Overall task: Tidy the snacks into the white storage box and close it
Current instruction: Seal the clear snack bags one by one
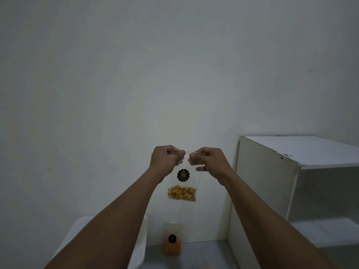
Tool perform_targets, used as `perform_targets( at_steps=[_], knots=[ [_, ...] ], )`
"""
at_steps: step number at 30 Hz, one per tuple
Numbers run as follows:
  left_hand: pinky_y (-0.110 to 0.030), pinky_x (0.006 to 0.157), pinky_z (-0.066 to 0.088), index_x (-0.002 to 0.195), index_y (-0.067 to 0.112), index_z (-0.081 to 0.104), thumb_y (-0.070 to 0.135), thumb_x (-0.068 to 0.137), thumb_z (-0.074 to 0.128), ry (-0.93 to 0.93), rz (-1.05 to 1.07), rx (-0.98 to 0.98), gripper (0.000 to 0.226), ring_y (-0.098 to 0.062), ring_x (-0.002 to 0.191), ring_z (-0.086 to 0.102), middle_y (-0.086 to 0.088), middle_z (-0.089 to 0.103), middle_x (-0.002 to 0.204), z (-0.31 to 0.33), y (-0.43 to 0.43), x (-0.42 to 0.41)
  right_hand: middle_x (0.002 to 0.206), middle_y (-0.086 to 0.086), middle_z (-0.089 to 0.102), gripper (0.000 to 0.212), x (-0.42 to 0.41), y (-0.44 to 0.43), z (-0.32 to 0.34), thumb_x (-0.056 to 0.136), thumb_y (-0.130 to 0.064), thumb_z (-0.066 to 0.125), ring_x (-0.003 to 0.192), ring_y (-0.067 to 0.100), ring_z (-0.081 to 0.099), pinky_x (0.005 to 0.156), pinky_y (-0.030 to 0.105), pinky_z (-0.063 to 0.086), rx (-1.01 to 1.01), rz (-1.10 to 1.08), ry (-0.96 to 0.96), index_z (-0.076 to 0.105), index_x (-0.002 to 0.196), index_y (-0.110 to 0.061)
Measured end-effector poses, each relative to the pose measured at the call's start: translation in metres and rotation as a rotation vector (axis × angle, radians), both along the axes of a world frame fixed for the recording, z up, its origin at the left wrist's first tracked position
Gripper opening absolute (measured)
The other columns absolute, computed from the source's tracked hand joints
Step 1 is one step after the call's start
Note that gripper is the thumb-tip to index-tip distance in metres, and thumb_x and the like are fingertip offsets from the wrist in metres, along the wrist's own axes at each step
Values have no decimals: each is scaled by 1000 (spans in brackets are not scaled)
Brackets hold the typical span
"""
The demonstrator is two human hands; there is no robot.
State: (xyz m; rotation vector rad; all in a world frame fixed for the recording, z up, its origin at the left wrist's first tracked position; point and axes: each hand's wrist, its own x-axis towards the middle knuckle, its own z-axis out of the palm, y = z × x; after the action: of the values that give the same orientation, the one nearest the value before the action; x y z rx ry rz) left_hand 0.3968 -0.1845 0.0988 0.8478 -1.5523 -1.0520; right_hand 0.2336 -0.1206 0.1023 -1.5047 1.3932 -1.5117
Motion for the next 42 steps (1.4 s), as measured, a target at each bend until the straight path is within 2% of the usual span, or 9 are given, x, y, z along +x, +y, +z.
perform_targets(
  at_steps=[5, 12, 15, 18, 23, 28, 33, 39, 42],
  knots=[
    [-23, 66, 56, 89, -2, 71, 18, 83, 76, 64, 20, 37, 21, -16, 67, 69, -14, 73, 84, -5, -9, 3, 92, 13, 77, 16, -9, 0, -5, 93, -14, 66, 90, 23, 74, 74, 34, 60, 22, -5, -66, 69, 96, 1],
    [-30, 76, 60, 96, -1, 70, 18, 85, 75, 147, -146, 151, 23, -19, 80, 71, -12, 71, 88, -6, -7, 1, 89, 14, 76, 5, -15, 0, 1, 90, -3, 64, 85, 22, 73, 78, 38, 57, -5, -59, -76, 65, 87, 1],
    [-28, 78, 60, 93, -8, 69, 13, 84, 75, 134, -88, 115, 23, -17, 74, 70, -11, 70, 84, -6, -13, -2, 89, 13, 76, 7, -17, -1, 0, 91, -5, 61, 84, 21, 73, 75, 38, 58, 15, -60, -29, 66, 90, 0],
    [-27, 79, 60, 90, -7, 70, 12, 84, 75, 106, -48, 72, 20, -15, 72, 71, -10, 71, 83, -3, -15, -6, 90, 10, 76, 8, -14, -5, -1, 92, -12, 64, 86, 21, 74, 72, 34, 59, 27, -29, 12, 67, 92, -5],
    [-27, 73, 59, 95, -5, 69, 18, 88, 72, 63, -170, 99, 24, -18, 76, 69, -14, 70, 85, -3, -8, -9, 88, 14, 75, 12, -11, -10, -3, 93, -10, 63, 78, 18, 71, 70, 30, 56, -7, -52, 56, 67, 91, 1],
    [-26, 74, 59, 94, 5, 74, 20, 86, 74, 38, -190, 94, 17, -16, 79, 70, -11, 75, 91, -4, -7, -9, 85, 18, 75, 11, -11, -10, -5, 90, -9, 69, 72, 18, 71, 72, 32, 58, -48, -46, 19, 73, 90, 2],
    [-26, 72, 58, 88, 4, 75, 14, 85, 74, -31, -112, 16, 11, -15, 70, 69, -11, 76, 82, -4, -13, -7, 88, 17, 75, 14, -11, -8, -11, 88, -10, 71, 76, 19, 73, 70, 29, 60, -13, -1, -91, 74, 97, 1],
    [-28, 75, 60, 91, -3, 73, 15, 87, 72, 43, -169, 77, 18, -17, 77, 72, -15, 75, 87, -7, -14, -6, 77, 13, 72, 8, -20, -9, -10, 90, -5, 67, 72, 20, 68, 75, 34, 59, -22, -56, -37, 72, 84, -2],
    [-29, 73, 60, 84, -3, 72, 12, 87, 72, 20, -102, 35, 16, -17, 76, 73, -15, 74, 82, -6, -18, -7, 80, 12, 71, 9, -19, -10, -11, 91, -7, 65, 76, 18, 68, 75, 32, 60, -15, -44, -23, 70, 87, -1]
  ],
)
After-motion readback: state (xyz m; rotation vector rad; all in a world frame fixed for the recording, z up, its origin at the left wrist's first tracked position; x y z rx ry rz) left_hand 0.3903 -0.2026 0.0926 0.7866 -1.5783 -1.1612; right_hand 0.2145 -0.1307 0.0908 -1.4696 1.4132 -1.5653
